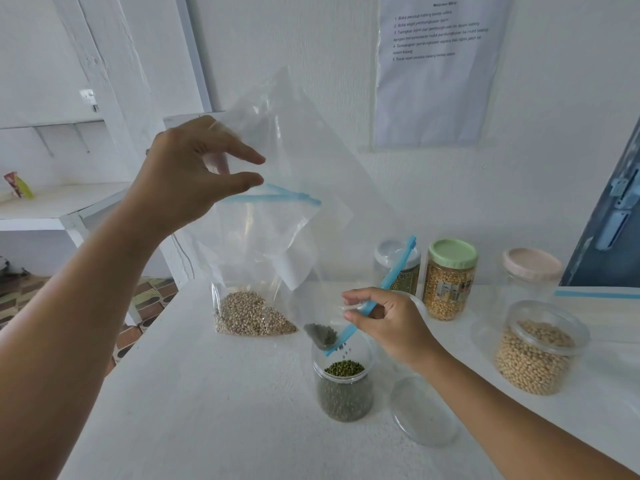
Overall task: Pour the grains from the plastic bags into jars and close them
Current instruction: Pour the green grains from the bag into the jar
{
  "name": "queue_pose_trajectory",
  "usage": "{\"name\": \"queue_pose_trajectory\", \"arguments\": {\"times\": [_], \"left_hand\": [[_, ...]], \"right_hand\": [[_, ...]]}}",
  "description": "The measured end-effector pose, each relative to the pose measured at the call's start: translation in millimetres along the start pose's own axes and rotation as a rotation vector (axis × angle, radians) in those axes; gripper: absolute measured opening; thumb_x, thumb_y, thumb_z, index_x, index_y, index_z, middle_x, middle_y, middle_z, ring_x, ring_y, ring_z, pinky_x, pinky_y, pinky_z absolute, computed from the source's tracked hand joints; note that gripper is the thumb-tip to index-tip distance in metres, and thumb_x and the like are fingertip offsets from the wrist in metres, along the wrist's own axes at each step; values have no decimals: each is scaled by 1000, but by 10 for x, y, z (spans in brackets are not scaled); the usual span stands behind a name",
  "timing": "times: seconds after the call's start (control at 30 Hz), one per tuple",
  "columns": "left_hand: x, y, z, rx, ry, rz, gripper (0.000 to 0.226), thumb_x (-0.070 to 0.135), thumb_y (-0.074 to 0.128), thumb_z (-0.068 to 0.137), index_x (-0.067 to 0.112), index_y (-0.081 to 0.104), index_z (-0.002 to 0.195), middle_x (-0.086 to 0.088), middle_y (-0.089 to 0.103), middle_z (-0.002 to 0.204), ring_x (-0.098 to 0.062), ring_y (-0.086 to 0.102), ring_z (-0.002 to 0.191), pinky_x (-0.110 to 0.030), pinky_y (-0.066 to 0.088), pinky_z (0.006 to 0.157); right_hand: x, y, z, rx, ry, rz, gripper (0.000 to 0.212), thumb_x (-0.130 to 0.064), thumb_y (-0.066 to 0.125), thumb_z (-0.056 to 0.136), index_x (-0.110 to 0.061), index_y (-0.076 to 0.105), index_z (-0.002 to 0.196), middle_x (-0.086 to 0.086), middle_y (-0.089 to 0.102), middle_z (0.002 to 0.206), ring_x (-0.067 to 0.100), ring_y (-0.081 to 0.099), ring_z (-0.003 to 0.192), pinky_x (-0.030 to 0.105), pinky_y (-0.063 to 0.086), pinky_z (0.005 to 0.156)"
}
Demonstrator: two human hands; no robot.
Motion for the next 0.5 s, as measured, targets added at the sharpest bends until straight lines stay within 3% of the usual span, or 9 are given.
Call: {"name": "queue_pose_trajectory", "arguments": {"times": [0.07, 0.27, 0.4, 0.5], "left_hand": [[2, 0, -1, -12, 1, 10, 28, 33, 89, 79, 26, 81, 105, 11, 63, 89, -9, 61, 89, -25, 45, 88], [17, -21, -3, -14, -10, 21, 30, 28, 89, 79, 22, 80, 107, 15, 60, 88, -3, 59, 87, -5, 40, 83], [52, -43, 0, -22, 1, 24, 30, 27, 88, 80, 21, 80, 108, 16, 60, 88, 0, 59, 88, -4, 39, 85], [79, -56, 9, -22, 1, 20, 30, 30, 88, 80, 23, 80, 108, 5, 62, 86, -4, 59, 88, -8, 40, 84]], "right_hand": [[-8, 11, -5, -7, -10, -1, 31, -14, 83, 87, -26, 78, 115, -13, 77, 104, 6, 69, 76, 22, 59, 77], [-21, -22, 6, 35, -5, 10, 31, -12, 82, 87, -24, 78, 115, -12, 77, 103, 4, 68, 76, 19, 58, 76], [-35, 16, -10, -3, -16, -6, 31, -13, 82, 87, -23, 78, 116, -12, 77, 103, 3, 69, 78, 18, 57, 75], [-29, 26, -25, 6, -8, 13, 32, -14, 83, 87, -25, 78, 117, -10, 77, 104, 3, 69, 77, 19, 57, 73]]}}
Point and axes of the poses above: each hand's wrist, its own z-axis towards the middle knuckle, its own y-axis out of the palm, x = y × z, the point moved 7 cm from there along z, towards the middle knuckle
